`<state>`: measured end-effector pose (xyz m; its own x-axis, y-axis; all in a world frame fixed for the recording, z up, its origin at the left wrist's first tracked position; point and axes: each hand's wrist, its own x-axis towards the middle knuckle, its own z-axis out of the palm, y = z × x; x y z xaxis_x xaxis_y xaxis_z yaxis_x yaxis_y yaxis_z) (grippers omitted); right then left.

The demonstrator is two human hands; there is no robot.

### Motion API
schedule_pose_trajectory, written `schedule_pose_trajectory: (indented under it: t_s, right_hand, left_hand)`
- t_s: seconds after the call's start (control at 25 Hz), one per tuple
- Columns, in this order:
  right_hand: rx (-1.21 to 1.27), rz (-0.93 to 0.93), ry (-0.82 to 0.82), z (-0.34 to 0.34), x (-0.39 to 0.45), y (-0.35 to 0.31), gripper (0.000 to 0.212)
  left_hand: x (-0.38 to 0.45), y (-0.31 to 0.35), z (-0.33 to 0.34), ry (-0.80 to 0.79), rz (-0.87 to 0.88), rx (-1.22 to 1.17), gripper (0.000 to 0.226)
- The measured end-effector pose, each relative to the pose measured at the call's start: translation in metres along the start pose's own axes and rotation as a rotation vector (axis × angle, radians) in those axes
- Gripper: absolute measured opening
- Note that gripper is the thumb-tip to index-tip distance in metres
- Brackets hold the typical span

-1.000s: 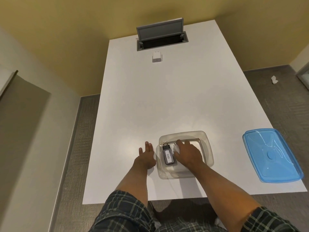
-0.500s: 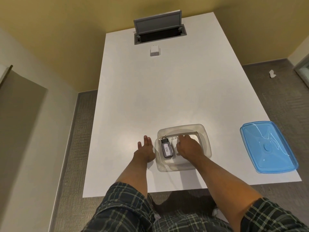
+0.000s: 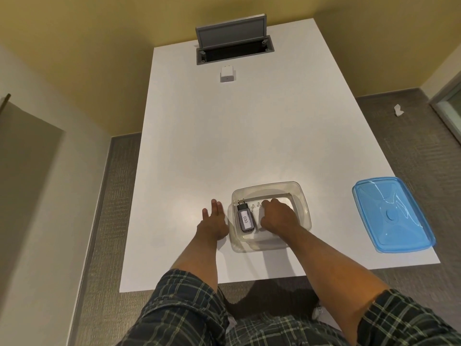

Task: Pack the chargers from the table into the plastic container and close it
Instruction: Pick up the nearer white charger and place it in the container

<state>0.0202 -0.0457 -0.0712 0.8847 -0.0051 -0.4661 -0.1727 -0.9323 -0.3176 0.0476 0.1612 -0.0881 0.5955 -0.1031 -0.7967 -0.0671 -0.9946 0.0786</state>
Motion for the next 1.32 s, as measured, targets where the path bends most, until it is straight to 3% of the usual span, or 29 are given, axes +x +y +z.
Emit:
schedule_pose_trajectory:
  t_s: [0.12, 0.52, 0.8, 0.96, 1.04, 1.12, 1.2, 1.32]
  right_hand:
    - [-0.031, -0.025, -0.020, -0.001, 0.000, 0.004, 0.045]
    - [-0.063, -0.038, 0.002, 0.001, 0.001, 0.004, 0.042]
    - [-0.151, -0.072, 0.203, -0.003, -0.005, 0.003, 0.018]
    - [-0.266, -0.214, 0.340, -0.017, -0.009, -0.004, 0.009]
    - [-0.293, -0.338, 0.458, -0.025, -0.005, -0.009, 0.017]
    - [-0.310, -0.493, 0.545, -0.039, 0.003, -0.013, 0.010]
    - [-0.335, -0.598, 0.616, -0.054, 0.020, -0.019, 0.008]
    - [-0.305, -0.496, 0.634, -0.078, 0.050, -0.030, 0.010]
  left_hand:
    - [0.001, 0.000, 0.001, 0.004, -0.001, -0.006, 0.076]
    - [0.000, 0.000, 0.000, 0.007, -0.003, 0.019, 0.076]
    - [-0.003, -0.002, -0.002, 0.063, -0.011, -0.010, 0.075]
    - [-0.007, 0.000, -0.006, 0.309, 0.004, -0.049, 0.060]
    - [-0.010, 0.000, -0.010, 0.464, -0.016, -0.147, 0.042]
    - [-0.010, 0.001, -0.017, 0.594, 0.023, -0.227, 0.033]
    - [0.000, 0.001, -0.028, 0.663, 0.082, -0.209, 0.038]
    - [0.019, 0.003, -0.050, 0.660, 0.096, -0.211, 0.055]
